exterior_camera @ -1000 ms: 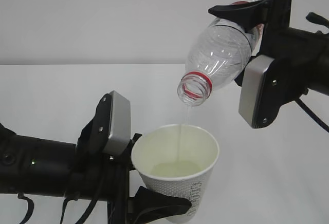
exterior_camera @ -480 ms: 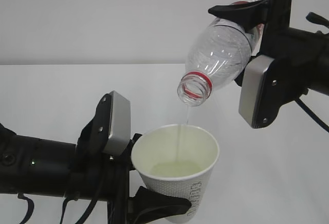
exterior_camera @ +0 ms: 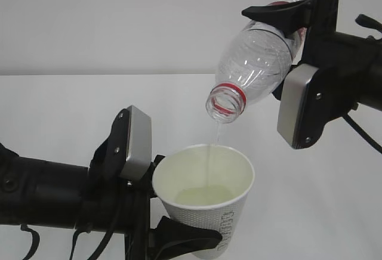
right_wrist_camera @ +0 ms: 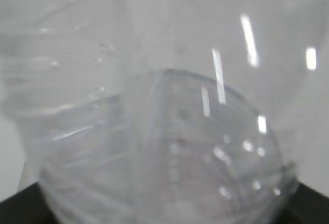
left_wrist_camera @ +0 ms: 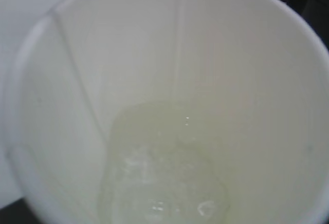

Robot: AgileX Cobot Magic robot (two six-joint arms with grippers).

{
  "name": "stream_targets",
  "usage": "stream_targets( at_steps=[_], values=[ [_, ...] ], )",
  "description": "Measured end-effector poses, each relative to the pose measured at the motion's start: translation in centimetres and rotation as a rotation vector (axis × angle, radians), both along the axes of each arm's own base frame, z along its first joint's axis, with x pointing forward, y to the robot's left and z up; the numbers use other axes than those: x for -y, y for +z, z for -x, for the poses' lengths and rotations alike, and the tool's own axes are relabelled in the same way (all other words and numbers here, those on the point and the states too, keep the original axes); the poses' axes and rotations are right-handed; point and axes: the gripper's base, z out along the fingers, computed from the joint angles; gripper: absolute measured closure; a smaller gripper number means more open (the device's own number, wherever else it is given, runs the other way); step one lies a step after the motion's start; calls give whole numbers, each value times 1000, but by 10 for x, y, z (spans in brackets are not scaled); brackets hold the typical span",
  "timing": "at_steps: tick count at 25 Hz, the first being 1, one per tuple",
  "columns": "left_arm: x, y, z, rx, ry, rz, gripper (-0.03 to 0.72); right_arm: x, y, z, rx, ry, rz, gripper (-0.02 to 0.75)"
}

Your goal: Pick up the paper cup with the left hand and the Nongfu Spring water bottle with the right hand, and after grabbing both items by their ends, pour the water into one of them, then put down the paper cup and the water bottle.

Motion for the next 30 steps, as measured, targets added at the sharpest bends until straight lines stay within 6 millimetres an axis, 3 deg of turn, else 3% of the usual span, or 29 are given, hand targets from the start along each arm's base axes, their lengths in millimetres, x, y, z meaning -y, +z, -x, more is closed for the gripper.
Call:
stream_targets(
  at_steps=[30],
  values=[
    [0,0,0,0,0,0,190,0,0,0,0,0,0,218]
  ],
)
